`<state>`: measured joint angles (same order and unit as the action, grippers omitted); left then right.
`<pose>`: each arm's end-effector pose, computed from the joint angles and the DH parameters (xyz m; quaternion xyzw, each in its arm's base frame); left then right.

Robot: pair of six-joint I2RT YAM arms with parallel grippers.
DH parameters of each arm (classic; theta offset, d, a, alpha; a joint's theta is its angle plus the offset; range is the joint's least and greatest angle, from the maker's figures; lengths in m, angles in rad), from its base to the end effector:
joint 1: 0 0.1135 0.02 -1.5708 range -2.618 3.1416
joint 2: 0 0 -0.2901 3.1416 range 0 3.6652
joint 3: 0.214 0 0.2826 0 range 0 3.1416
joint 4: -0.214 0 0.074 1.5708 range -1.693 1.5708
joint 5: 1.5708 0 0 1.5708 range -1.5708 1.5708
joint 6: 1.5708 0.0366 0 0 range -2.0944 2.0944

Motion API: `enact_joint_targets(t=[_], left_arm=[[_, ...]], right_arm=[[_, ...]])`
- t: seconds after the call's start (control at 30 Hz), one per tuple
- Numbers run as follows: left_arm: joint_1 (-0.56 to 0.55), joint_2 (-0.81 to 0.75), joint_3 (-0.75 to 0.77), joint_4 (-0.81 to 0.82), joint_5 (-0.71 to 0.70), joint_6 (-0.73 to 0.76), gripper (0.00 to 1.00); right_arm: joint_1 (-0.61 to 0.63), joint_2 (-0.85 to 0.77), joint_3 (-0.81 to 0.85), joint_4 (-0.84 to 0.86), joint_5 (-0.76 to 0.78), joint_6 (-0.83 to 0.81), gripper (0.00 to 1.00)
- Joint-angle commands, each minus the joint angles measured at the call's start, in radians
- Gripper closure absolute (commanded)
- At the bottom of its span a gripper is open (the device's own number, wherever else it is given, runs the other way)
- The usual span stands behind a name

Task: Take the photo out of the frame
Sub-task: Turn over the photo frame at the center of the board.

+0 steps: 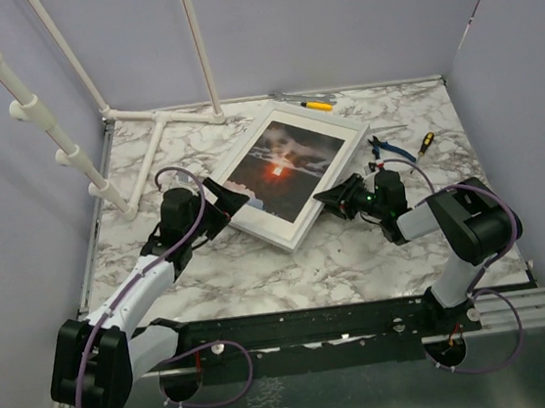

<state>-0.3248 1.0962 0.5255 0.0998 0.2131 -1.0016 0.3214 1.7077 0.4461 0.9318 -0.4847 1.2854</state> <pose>0.2345 -0.0871 0.2231 -0.2290 0.8181 -0.3914 0.3537 0.2806 0.1114 0.1216 0.2425 0.7645 0.5418 0.2514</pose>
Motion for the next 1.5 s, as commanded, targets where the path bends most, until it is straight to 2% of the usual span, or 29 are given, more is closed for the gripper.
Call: enact_joint_targets(t=[0.0,0.2,0.43,0.53,0.7,0.87,1.1,1.23,1.47], left_arm=[[-0.001,-0.038,0.048,-0.074,-0.010,0.058,0.01],[-0.002,-0.092,0.107,-0.072,0.103,0.105,0.01],[-0.011,-0.191,0.224,-0.063,0.190,0.011,0.01],[-0.015,-0.229,0.281,-0.053,0.212,-0.033,0.01],[-0.019,-0.302,0.335,-0.040,0.205,-0.105,0.01],[-0.019,-0.387,0.365,-0.040,0.135,-0.140,0.01],[-0.019,-0.431,0.351,-0.068,0.086,-0.096,0.01],[-0.019,-0.432,0.390,-0.216,0.012,0.034,0.01],[-0.019,-0.347,0.338,-0.251,0.101,0.096,0.01]], right_arm=[[-0.001,0.006,0.036,0.068,-0.024,-0.018,0.68],[0.000,0.003,0.040,0.058,-0.026,-0.024,0.68],[0.001,-0.024,0.047,0.007,-0.006,-0.061,0.68],[0.001,-0.050,0.055,-0.035,0.010,-0.090,0.72],[0.001,-0.074,0.060,-0.064,0.018,-0.101,0.72],[0.001,-0.092,0.057,-0.082,0.023,-0.114,0.72],[0.001,-0.073,0.060,-0.074,0.008,-0.118,0.72],[0.001,-0.065,0.057,-0.062,0.009,-0.115,0.72],[0.001,-0.060,0.061,-0.061,0.014,-0.113,0.72]])
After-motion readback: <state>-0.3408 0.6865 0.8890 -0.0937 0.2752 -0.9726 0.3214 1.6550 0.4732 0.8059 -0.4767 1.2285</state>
